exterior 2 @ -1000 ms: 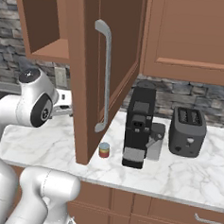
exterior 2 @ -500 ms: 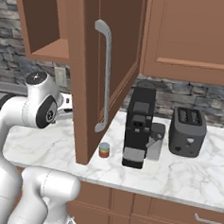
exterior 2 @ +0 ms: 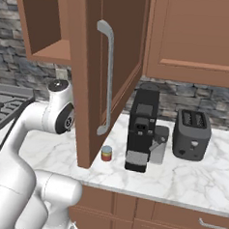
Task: Pick the cereal and canned food from the counter and place them in the cabinets closest to them.
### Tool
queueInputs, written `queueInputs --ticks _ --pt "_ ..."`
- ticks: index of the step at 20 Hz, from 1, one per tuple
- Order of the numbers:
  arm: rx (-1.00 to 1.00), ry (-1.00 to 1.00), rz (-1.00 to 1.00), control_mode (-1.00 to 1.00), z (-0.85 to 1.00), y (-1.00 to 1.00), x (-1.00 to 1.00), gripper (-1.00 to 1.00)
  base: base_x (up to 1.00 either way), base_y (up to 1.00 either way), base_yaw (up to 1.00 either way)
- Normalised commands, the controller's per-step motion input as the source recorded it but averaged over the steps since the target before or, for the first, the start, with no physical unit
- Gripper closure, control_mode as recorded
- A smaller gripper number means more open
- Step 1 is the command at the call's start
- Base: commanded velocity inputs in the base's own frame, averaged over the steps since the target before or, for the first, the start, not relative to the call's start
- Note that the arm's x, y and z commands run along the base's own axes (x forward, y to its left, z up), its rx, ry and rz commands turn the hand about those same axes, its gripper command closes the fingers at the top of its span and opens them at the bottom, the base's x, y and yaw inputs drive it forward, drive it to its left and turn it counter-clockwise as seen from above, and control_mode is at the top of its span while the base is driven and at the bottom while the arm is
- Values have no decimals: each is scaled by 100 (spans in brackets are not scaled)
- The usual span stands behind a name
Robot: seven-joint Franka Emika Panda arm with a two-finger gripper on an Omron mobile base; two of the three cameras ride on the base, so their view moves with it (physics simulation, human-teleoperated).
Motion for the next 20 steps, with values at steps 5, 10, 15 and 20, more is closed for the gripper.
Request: queueInputs --ticks 5,10,15,20 --pt "0 3 0 -100 -18 -21 23 -100 0 0 0" --pt "0 0 -1 -100 -7 -1 15 -100 0 0 0" --pt "0 0 -6 -100 -6 -6 13 -100 0 0 0" --pt "1 0 -11 -100 -5 -14 7 -100 0 0 0"
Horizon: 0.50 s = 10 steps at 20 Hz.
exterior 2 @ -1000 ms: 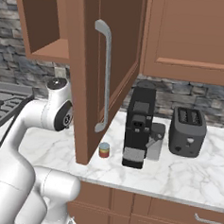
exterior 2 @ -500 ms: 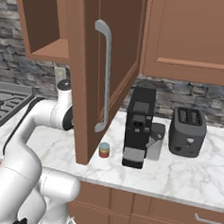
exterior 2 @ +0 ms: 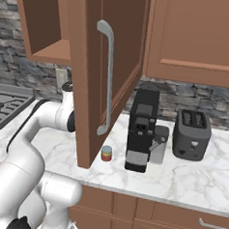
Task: Pick the cereal and canned food from the counter and place them in the cabinets closest to them.
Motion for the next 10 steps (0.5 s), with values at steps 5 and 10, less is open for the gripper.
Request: queueInputs --ticks 5,10 --pt "3 0 -11 -100 -5 -17 5 -100 0 0 0" --pt "3 0 -11 -100 -3 -18 2 -100 0 0 0"
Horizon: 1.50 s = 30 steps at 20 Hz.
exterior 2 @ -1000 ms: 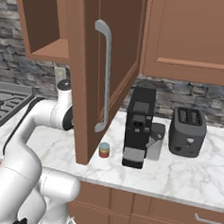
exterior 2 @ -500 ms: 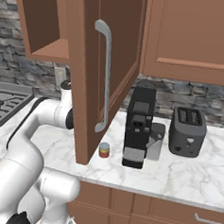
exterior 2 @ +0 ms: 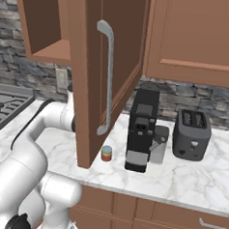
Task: Pick the cereal and canned food from the counter and place them in the cabinets closest to them.
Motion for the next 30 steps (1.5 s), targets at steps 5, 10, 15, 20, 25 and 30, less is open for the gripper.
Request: queueInputs --ticks 5,10,15,20,25,30 --pt "3 0 -10 -100 0 -14 1 -100 0 0 0" --pt "2 0 -9 -100 0 -9 0 -100 0 0 0" --pt "1 0 -4 -100 0 -2 0 -100 0 0 0" --pt "0 0 0 -100 0 0 0 -100 0 0 0" --pt "0 0 0 -100 -13 0 0 -100 0 0 0" --pt "0 0 0 -100 -25 0 0 -100 0 0 0"
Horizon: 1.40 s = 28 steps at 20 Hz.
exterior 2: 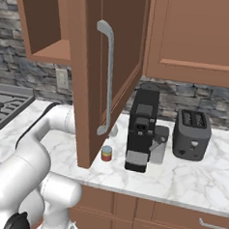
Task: Pick the cereal and canned food from the counter and place them in the cabinets closest to them.
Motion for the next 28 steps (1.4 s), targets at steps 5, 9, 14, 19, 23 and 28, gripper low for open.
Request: queueInputs --ticks 5,9,14,19,23,28 --pt "0 0 0 -100 -26 0 0 -100 0 0 0" --pt "0 0 0 -100 -26 0 3 -100 0 0 0" --pt "0 0 0 -100 -25 0 8 -100 0 0 0" --pt "0 0 0 -100 -19 0 15 -100 0 0 0" --pt "0 0 0 -100 -16 0 17 -100 0 0 0" --pt "0 0 0 -100 -18 -3 17 -100 0 0 0"
